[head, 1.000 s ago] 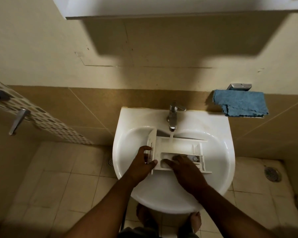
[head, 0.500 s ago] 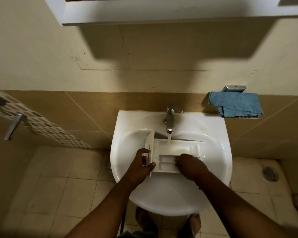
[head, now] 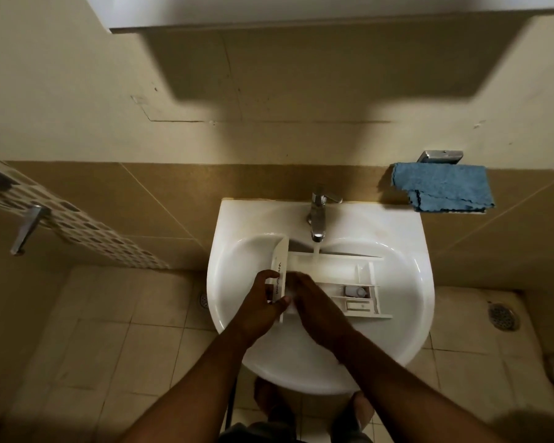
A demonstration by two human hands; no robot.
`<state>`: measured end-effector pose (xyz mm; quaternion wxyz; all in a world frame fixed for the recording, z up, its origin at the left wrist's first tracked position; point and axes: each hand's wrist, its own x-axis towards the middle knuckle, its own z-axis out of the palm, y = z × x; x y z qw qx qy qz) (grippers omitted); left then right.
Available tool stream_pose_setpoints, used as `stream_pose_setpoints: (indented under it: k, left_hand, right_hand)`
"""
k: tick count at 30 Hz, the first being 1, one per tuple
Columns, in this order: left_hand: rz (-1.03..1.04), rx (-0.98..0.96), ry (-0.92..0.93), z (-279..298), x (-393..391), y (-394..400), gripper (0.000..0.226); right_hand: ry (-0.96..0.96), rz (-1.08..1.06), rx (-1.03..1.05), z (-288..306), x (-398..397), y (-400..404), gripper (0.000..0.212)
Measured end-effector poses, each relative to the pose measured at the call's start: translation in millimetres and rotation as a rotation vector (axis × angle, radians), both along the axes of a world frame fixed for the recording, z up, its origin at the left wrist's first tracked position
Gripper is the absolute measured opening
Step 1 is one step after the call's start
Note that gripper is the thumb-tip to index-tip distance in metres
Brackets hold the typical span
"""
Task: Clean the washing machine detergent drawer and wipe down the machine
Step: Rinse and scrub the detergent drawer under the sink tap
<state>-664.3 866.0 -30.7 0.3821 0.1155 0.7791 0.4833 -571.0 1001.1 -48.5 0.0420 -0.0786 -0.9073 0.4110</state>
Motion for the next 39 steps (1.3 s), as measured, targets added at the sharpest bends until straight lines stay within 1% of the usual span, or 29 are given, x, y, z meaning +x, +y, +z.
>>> stream_pose_setpoints:
  k: [1,3,4,6,8,11,12,13,14,15,16,17,18,19,20,21,22,23,24,25,26,28,29,30,32,33,35,37,39]
  left_hand:
    - [0.001,-0.006,-0.001,0,0,0,0.049]
    - [0.006,-0.016,-0.009,-1,-1,0,0.050]
    - [0.006,-0.021,-0.011,-1,-1,0,0.050]
    - [0.003,-0.026,-0.010,-2,-2,0,0.050]
    - [-0.002,-0.024,-0.004,-2,-2,-1,0.050]
    - [-0.011,-0.017,0.011,-1,-1,0,0.050]
    - [-0.013,-0.019,0.015,-1,-1,0,0.050]
    - [-0.014,-0.020,0.014,-1,-1,0,0.049]
    - [-0.013,-0.016,0.007,-2,-1,0,0.049]
    - [-0.009,-0.004,-0.004,-1,-1,0,0.048]
    - [-0.008,0.009,-0.015,-1,-2,-1,0.047]
    - [-0.009,0.018,-0.022,1,-2,-1,0.047]
    - [-0.011,0.021,-0.024,1,-2,-1,0.046]
    - [-0.012,0.020,-0.025,2,-1,-1,0.046]
    - [-0.012,0.019,-0.026,2,-1,-1,0.045]
    - [-0.010,0.020,-0.025,3,0,0,0.045]
    - [-0.006,0.020,-0.025,3,1,0,0.045]
    - [0.002,0.024,-0.028,3,1,0,0.045]
    - [0.008,0.022,-0.027,1,1,-1,0.045]
    - [0.011,0.025,-0.025,1,2,-1,0.045]
    - [0.012,0.026,-0.018,0,2,-1,0.046]
    - [0.009,0.022,-0.008,1,1,0,0.048]
    - [0.011,0.017,-0.011,2,1,0,0.049]
    - [0.010,0.011,-0.017,1,1,0,0.049]
    - [0.012,0.006,-0.026,1,0,0,0.049]
    - [0.011,0.003,-0.026,2,1,-1,0.048]
    - [0.006,0.000,-0.018,3,0,-1,0.047]
    - [0.013,0.007,-0.018,5,1,-1,0.046]
    - [0.014,0.008,-0.014,5,1,0,0.046]
  right_hand:
    - [0.020,0.045,0.225,-9,17,6,0.047]
    - [-0.092,-0.023,0.474,-24,46,28,0.054]
    - [-0.194,-0.068,0.531,-26,52,39,0.056]
    - [-0.392,-0.079,0.617,-19,44,42,0.053]
    - [-0.514,-0.068,0.589,-2,20,23,0.049]
    - [-0.437,0.064,0.401,11,1,3,0.059]
    - [-0.434,0.075,0.293,16,0,11,0.061]
    - [-0.439,0.041,0.149,20,-1,23,0.057]
    - [-0.449,-0.043,-0.076,25,-3,35,0.048]
    - [-0.429,-0.192,-0.379,29,-6,45,0.035]
    - [-0.358,-0.393,-0.752,34,-14,54,0.025]
    - [-0.253,-0.601,-1.102,36,-24,61,0.018]
    - [-0.147,-0.752,-1.375,39,-37,67,0.014]
    - [-0.083,-0.844,-1.563,39,-50,70,0.012]
    - [-0.054,-0.876,-1.690,40,-60,70,0.012]
    - [-0.071,-0.854,-1.753,41,-68,66,0.013]
    - [-0.119,-0.798,-1.759,41,-72,59,0.016]
    - [-0.177,-0.708,-1.671,39,-72,49,0.020]
    - [-0.231,-0.599,-1.494,36,-67,37,0.023]
    - [-0.252,-0.491,-1.239,31,-57,23,0.023]
    - [-0.214,-0.379,-0.949,26,-43,10,0.022]
    - [-0.072,-0.143,-0.366,9,-4,-11,0.023]
    - [-0.024,-0.038,-0.120,-2,16,-13,0.029]
    - [-0.030,0.023,0.077,-12,35,-9,0.038]
    - [-0.116,0.019,0.371,-31,65,10,0.051]
    - [-0.173,-0.013,0.468,-34,74,19,0.053]
    - [-0.297,-0.108,0.553,-26,69,22,0.051]
    - [-0.368,-0.087,0.552,-10,47,-3,0.050]
    - [-0.353,-0.008,0.478,-2,30,-28,0.057]
